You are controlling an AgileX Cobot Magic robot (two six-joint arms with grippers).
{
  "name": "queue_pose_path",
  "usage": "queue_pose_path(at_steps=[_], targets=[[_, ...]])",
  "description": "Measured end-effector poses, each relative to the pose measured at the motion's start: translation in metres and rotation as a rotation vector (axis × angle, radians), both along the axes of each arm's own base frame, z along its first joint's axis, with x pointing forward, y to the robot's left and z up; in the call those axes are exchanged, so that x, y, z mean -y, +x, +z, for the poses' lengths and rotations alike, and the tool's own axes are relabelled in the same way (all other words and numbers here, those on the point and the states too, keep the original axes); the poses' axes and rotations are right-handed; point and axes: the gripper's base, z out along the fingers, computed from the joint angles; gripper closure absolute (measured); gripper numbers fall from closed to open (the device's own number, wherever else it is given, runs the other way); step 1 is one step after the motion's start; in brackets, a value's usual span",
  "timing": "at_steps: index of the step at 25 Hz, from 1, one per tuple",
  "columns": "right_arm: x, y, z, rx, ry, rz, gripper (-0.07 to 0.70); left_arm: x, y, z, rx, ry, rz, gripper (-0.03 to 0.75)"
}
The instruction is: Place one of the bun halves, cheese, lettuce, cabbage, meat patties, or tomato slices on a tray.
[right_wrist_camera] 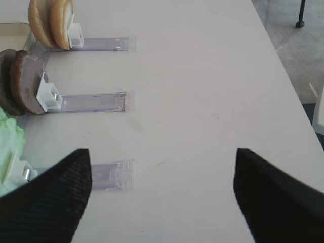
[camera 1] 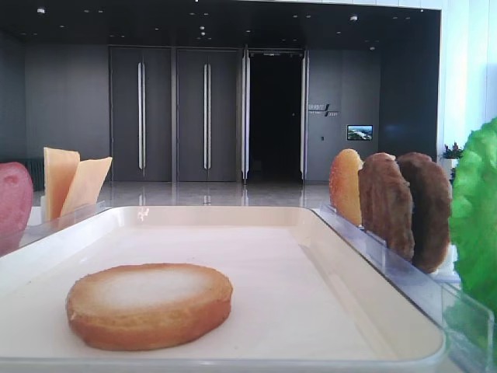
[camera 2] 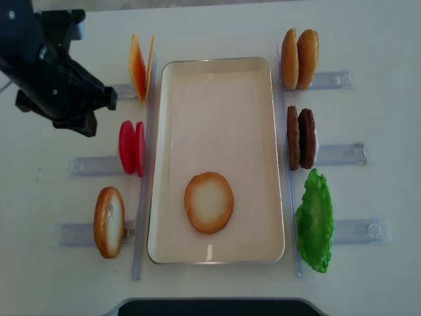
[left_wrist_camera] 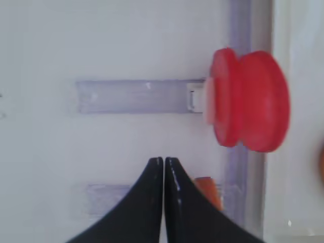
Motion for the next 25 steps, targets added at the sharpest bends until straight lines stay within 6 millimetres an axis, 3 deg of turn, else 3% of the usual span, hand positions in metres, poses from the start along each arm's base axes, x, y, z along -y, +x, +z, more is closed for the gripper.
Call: queue_pose_path(at_steps=[7,11,25], targets=[[0.0,0.0,0.0,0.0,0.0,0.0,0.055,-0.056,0.002,-0.001,-0.036,0.034,0.095,0.715],[0.0,0.0,0.0,0.0,0.0,0.0,0.055,-0.075,0.0,-0.001,-0.046,0.043,0.113,0.715],[0.0,0.0,0.0,0.0,0.0,0.0,0.055,-0.081,-0.006,0.004,-0.052,0.043,0.09,0.715]])
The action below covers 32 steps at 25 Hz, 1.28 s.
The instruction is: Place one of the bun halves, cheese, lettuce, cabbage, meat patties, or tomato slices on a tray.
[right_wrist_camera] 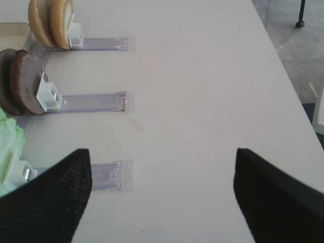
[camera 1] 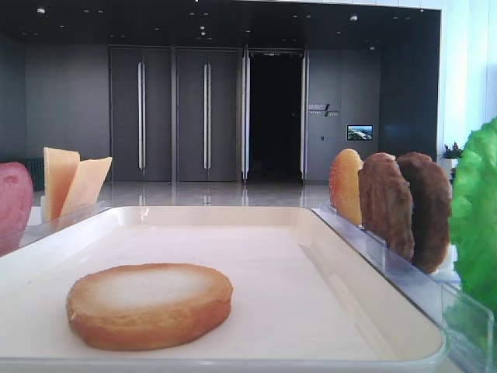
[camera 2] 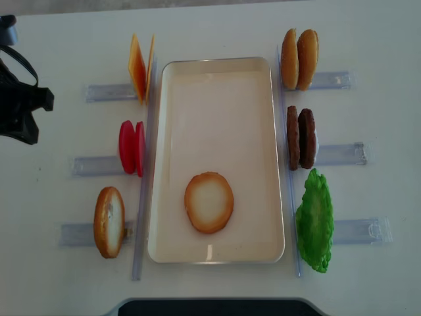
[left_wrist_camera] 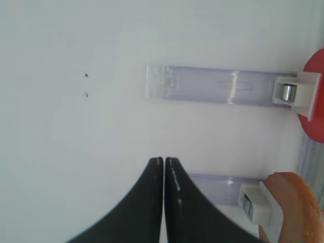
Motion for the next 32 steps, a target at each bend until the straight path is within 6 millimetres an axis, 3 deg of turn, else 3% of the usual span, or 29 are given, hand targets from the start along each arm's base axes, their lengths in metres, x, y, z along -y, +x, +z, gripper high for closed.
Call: queue_pose_path(at_steps=[13,17,21,28,32], targets=[[0.0,0.0,0.0,0.0,0.0,0.0,0.055,0.0005,-0.0041,-0.0005,-0.054,0.01,-0.092,0.712],[0.0,0.0,0.0,0.0,0.0,0.0,0.055,0.0047,-0.006,-0.001,-0.075,-0.031,-0.133,0.661],[0.0,0.0,0.0,0.0,0.0,0.0,0.055,0.0062,-0.0078,-0.0012,-0.094,-0.048,-0.138,0.535],[0.0,0.0,0.0,0.0,0.0,0.0,0.055,0.0058,-0.0085,-0.0013,-0.1,-0.05,-0.094,0.109],[0.0,0.0,0.0,0.0,0.0,0.0,0.055,0.0055,-0.0086,-0.0013,-0.1,-0.05,-0.08,0.057]])
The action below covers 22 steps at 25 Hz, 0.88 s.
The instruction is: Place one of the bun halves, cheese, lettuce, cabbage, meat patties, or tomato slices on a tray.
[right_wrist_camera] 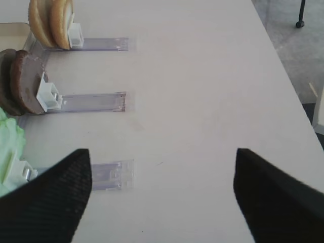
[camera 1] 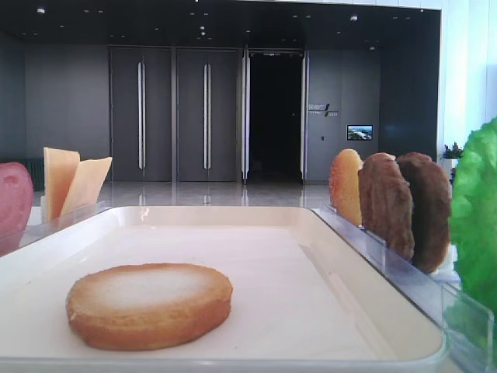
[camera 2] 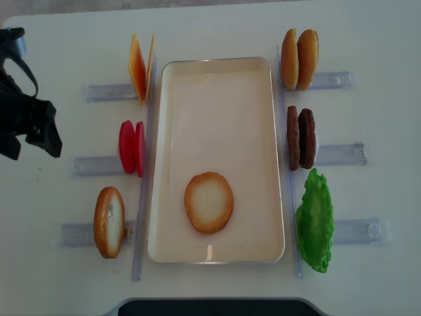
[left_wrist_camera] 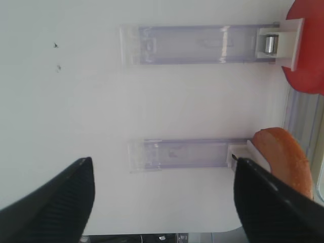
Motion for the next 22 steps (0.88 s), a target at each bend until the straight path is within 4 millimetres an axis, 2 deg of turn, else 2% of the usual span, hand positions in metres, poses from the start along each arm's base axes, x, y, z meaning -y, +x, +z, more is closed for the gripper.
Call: queue_pose_path(at_steps=[6,11,16,22], targets=[[0.0,0.0,0.0,0.0,0.0,0.0,0.055,0.001,-0.002,0.003,0.012,-0.006,-0.011,0.049],[0.0,0.0,0.0,0.0,0.0,0.0,0.055,0.005,-0.016,0.028,0.143,-0.011,-0.045,0.059],[0.0,0.0,0.0,0.0,0.0,0.0,0.055,0.009,-0.05,0.067,0.317,0.007,-0.056,0.089],[0.0,0.0,0.0,0.0,0.0,0.0,0.055,0.015,-0.107,0.109,0.552,0.044,-0.099,0.093]])
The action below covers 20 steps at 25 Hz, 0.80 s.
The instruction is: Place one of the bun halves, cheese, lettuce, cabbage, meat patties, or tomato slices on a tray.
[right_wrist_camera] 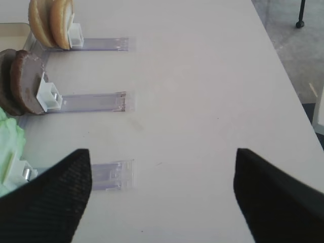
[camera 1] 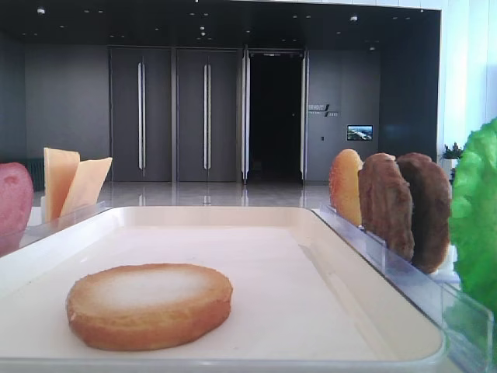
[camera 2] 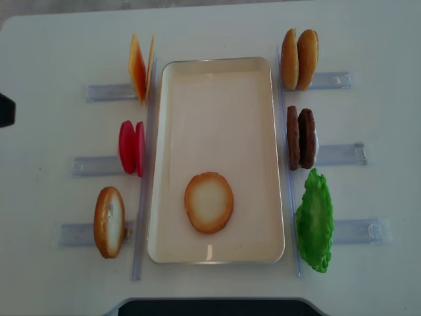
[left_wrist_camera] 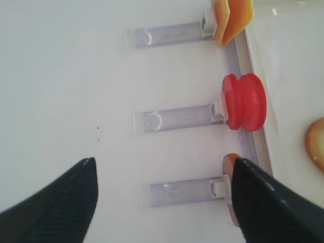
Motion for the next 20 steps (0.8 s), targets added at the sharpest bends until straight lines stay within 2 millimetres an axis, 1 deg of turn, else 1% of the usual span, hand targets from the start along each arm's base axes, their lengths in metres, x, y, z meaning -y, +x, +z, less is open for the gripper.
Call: queue_pose_path(at_steps=[3,6,11,13,15,20], targets=[[0.0,0.0,0.0,0.0,0.0,0.0,0.055,0.003,-0.03,0.014,0.103,0.014,-0.009,0.093],[0.0,0.0,0.0,0.0,0.0,0.0,0.055,0.007,-0.059,0.024,0.193,0.031,-0.023,0.093],[0.0,0.0,0.0,0.0,0.0,0.0,0.055,0.013,-0.101,0.031,0.32,0.033,-0.038,0.093],[0.0,0.0,0.0,0.0,0.0,0.0,0.055,0.015,-0.113,0.026,0.344,0.026,-0.043,0.093],[0.0,0.0,0.0,0.0,0.0,0.0,0.055,0.017,-0.123,0.015,0.354,0.023,-0.045,0.093],[0.0,0.0,0.0,0.0,0.0,0.0,0.055,0.019,-0.142,-0.02,0.352,0.016,-0.049,0.093]])
